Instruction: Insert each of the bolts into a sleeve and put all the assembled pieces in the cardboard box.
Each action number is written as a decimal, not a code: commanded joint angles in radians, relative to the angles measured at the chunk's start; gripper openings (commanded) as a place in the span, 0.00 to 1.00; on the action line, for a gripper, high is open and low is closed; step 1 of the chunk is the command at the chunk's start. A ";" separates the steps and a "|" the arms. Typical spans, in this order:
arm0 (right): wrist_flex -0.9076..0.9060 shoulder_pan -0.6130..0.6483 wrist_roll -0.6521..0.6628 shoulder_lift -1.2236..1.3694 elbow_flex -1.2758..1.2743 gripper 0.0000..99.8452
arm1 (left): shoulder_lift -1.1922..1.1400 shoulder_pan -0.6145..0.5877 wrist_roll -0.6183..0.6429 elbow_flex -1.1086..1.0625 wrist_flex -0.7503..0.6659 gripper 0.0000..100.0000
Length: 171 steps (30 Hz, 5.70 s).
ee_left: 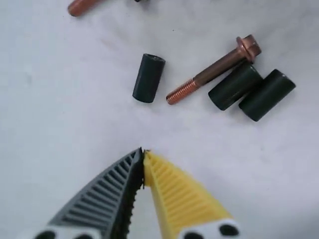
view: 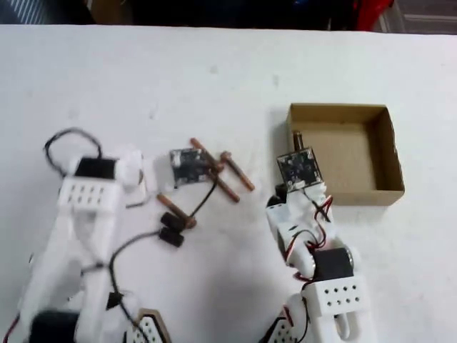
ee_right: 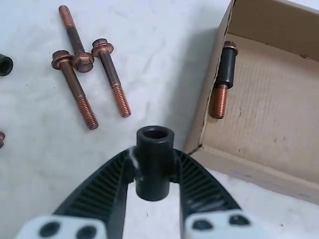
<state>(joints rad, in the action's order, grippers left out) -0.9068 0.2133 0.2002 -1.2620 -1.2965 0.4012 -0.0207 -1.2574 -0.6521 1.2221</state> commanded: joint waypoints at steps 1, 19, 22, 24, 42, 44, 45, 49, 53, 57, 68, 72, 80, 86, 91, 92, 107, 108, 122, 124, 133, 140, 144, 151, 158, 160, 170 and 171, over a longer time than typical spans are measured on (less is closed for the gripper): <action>0.027 -0.030 -0.005 -0.021 0.014 0.02 | -0.211 0.015 -0.035 0.167 0.003 0.06; 0.041 -0.124 -0.011 -0.383 -0.118 0.02 | -0.549 0.202 -0.041 0.377 0.081 0.09; 0.019 -0.124 -0.011 -0.444 -0.138 0.02 | -0.559 0.206 -0.041 0.374 0.081 0.09; -0.015 -0.122 -0.011 -0.479 -0.138 0.02 | -0.572 0.206 -0.057 0.376 0.081 0.09; -0.036 -0.124 -0.002 -0.535 -0.187 0.02 | -0.613 0.206 -0.198 0.362 0.083 0.09; -0.036 -0.124 -0.002 -0.535 -0.195 0.02 | -0.613 0.206 -0.199 0.356 0.083 0.09; -0.036 -0.124 -0.002 -0.535 -0.199 0.02 | -0.611 0.206 -0.201 0.345 0.083 0.09; -0.033 -0.122 -0.002 -0.535 -0.209 0.02 | -0.611 0.206 -0.201 0.322 0.083 0.09; -0.035 -0.122 0.000 -0.535 -0.221 0.02 | -0.611 0.209 -0.201 0.318 0.083 0.10; -0.036 -0.122 0.038 -0.535 -0.226 0.02 | -0.611 0.255 -0.201 0.316 0.138 0.10; -0.036 -0.122 0.048 -0.535 -0.236 0.02 | -0.611 0.303 -0.203 0.318 0.167 0.10; -0.036 -0.122 0.048 -0.535 -0.236 0.02 | -0.613 0.305 -0.203 0.316 0.167 0.10; -0.036 -0.122 0.048 -0.535 -0.236 0.02 | -0.613 0.305 -0.204 0.316 0.137 0.16; -0.036 -0.122 0.048 -0.535 -0.236 0.02 | -0.615 0.305 -0.203 0.315 0.100 0.16; -0.036 -0.122 0.048 -0.535 -0.236 0.02 | -0.656 0.305 -0.198 0.316 0.031 0.16; -0.036 -0.122 0.048 -0.535 -0.236 0.02 | -0.679 0.305 -0.198 0.321 0.018 0.16; -0.038 -0.122 0.048 -0.535 -0.238 0.02 | -0.777 0.306 -0.181 0.453 0.046 0.04; -0.038 -0.122 0.048 -0.535 -0.238 0.02 | -0.776 0.306 -0.152 0.462 0.046 0.04; -0.031 -0.120 0.048 -0.535 -0.250 0.02 | -0.773 0.302 0.433 0.669 0.052 0.04; -0.031 -0.110 0.048 -0.535 -0.252 0.02 | -0.773 0.298 0.511 0.683 0.052 0.04; -0.028 -0.085 0.048 -0.535 -0.261 0.02 | -0.771 0.228 0.583 0.700 0.044 0.04; 0.148 -0.084 0.048 -0.535 -0.364 0.02 | -0.771 0.127 0.612 0.756 0.055 0.02; 0.203 -0.074 0.048 -0.535 -0.394 0.02 | -0.771 0.128 0.789 0.758 0.061 0.02; 0.203 -0.058 0.048 -0.535 -0.394 0.02 | -0.769 0.140 1.109 0.760 0.057 0.02; 0.203 -0.013 0.038 -0.535 -0.394 0.02 | -0.769 0.140 1.270 0.962 0.195 0.02; 0.203 0.007 0.038 -0.535 -0.394 0.02 | -0.771 0.139 1.369 1.054 0.264 0.02; 0.225 0.151 0.046 -0.536 -0.394 0.02 | -0.769 0.140 1.329 1.241 0.486 0.02; 0.236 0.160 0.046 -0.536 -0.394 0.02 | -0.769 0.140 1.320 1.246 0.502 0.02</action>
<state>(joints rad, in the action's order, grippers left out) -0.7242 0.3299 0.2355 -1.7837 -1.6817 -0.3890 0.1158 0.0913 0.5294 1.6732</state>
